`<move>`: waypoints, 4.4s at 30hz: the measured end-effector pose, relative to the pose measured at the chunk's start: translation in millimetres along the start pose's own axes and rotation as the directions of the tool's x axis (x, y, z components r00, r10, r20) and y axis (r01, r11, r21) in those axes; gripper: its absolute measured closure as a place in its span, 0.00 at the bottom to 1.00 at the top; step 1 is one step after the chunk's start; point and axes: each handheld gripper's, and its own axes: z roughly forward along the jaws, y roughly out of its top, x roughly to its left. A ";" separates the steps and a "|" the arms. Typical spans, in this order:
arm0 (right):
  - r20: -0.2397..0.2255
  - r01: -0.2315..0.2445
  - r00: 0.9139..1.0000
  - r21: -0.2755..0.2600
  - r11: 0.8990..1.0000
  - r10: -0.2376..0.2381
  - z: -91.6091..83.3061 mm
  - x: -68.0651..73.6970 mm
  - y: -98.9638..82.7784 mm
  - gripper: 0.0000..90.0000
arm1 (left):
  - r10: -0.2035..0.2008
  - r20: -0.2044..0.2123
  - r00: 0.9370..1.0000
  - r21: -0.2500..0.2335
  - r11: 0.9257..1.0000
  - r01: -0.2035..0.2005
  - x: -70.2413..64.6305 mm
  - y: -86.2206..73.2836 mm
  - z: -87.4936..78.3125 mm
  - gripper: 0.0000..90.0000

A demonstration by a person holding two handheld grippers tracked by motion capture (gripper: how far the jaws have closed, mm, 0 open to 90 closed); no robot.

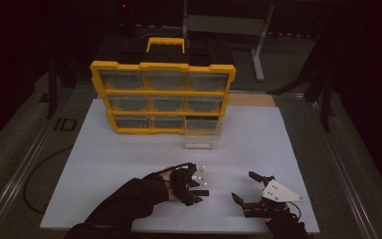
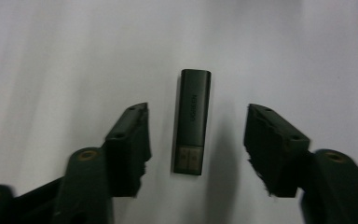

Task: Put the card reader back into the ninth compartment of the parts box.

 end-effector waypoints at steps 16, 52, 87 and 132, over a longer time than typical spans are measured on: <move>0.000 0.002 1.000 0.000 1.000 -0.002 0.1 -0.5 -0.1 0.09 | 0.010 0.011 1.000 0.050 0.999 -0.011 0.0 2.6 8.6 0.71; 0.008 0.001 1.000 -0.004 1.000 -0.001 -0.4 -0.6 0.2 0.09 | 0.021 0.002 1.000 0.046 0.999 -0.021 3.0 11.8 -13.6 0.83; 0.005 0.006 1.000 -0.002 1.000 -0.006 -0.3 -1.2 0.0 0.09 | 0.034 -0.035 0.999 -0.002 0.999 -0.034 22.3 33.9 -65.7 0.83; 0.000 0.000 1.000 -0.003 1.000 0.000 -0.5 -0.8 -0.2 0.09 | -0.076 -0.100 0.992 -0.054 0.996 0.070 80.2 53.7 -99.6 0.83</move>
